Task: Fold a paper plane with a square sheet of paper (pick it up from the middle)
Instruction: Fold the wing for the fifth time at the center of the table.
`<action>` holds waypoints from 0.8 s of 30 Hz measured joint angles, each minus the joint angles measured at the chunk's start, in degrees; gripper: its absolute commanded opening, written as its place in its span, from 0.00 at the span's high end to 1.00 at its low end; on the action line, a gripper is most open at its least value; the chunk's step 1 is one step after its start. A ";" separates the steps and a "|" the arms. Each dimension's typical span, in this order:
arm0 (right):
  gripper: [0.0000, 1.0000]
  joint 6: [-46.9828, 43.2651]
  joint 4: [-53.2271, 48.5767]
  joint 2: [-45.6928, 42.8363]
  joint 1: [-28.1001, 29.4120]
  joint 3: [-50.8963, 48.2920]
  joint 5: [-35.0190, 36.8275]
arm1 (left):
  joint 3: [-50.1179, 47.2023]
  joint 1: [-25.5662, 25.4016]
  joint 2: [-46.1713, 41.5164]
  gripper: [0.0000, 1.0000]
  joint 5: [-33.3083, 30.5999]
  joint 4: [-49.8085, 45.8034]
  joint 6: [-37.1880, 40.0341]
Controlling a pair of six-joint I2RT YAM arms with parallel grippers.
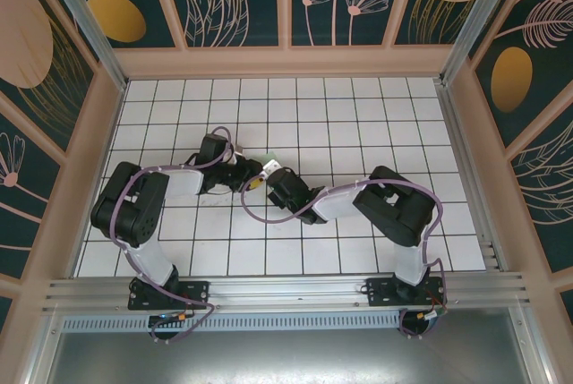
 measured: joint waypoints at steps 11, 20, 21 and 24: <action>0.96 5.77 0.02 -2.99 -4.24 -0.76 -10.84 | 0.42 7.15 -7.41 0.37 -4.11 -5.60 4.17; 0.97 11.13 0.39 -2.99 -7.23 -1.03 -21.81 | -3.93 7.17 -8.59 0.39 -4.35 -2.29 4.26; 0.97 11.78 0.48 -2.99 -7.52 -1.03 -22.99 | -4.70 7.17 -8.70 0.40 -4.20 -1.70 4.20; 0.98 13.49 0.63 -2.99 -8.28 -1.03 -25.94 | -6.49 7.17 -9.01 0.43 -3.13 0.42 4.15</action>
